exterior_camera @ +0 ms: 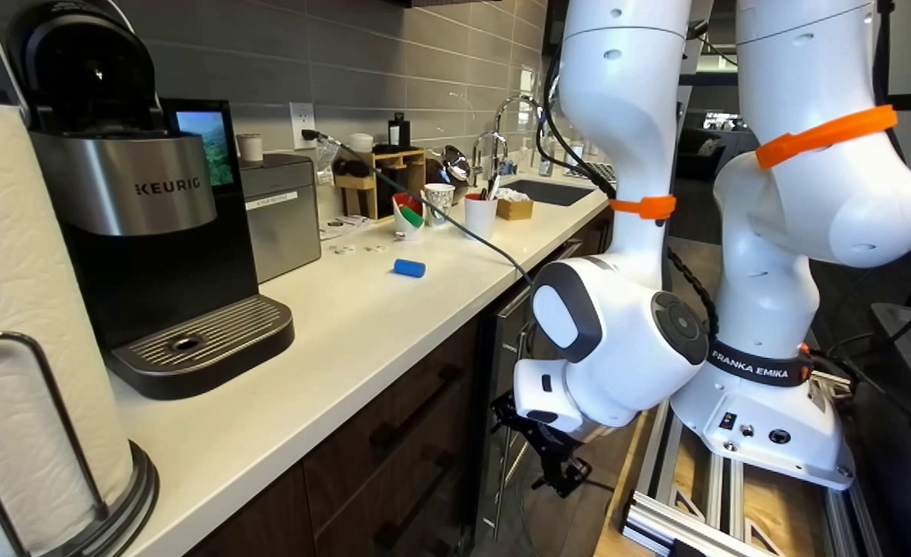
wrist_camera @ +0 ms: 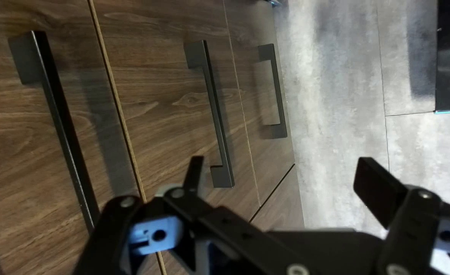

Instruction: Open the first top drawer

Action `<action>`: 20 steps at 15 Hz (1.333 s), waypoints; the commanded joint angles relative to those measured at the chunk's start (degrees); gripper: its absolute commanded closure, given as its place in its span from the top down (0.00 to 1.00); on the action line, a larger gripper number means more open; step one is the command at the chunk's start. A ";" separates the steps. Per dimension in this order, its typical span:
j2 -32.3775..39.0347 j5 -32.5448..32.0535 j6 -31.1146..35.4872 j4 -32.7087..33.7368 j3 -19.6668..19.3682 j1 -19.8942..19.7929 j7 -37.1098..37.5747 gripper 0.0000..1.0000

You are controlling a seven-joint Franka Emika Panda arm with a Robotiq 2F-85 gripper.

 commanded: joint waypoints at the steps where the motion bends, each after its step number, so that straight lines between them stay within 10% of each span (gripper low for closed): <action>1: 0.01 0.00 0.00 0.01 0.08 -0.02 0.00 1.00; 10: -2.22 -4.63 -10.00 2.90 10.75 -4.69 5.36 1.00; 20: 5.65 -26.20 -10.13 9.42 9.12 -12.57 2.30 1.00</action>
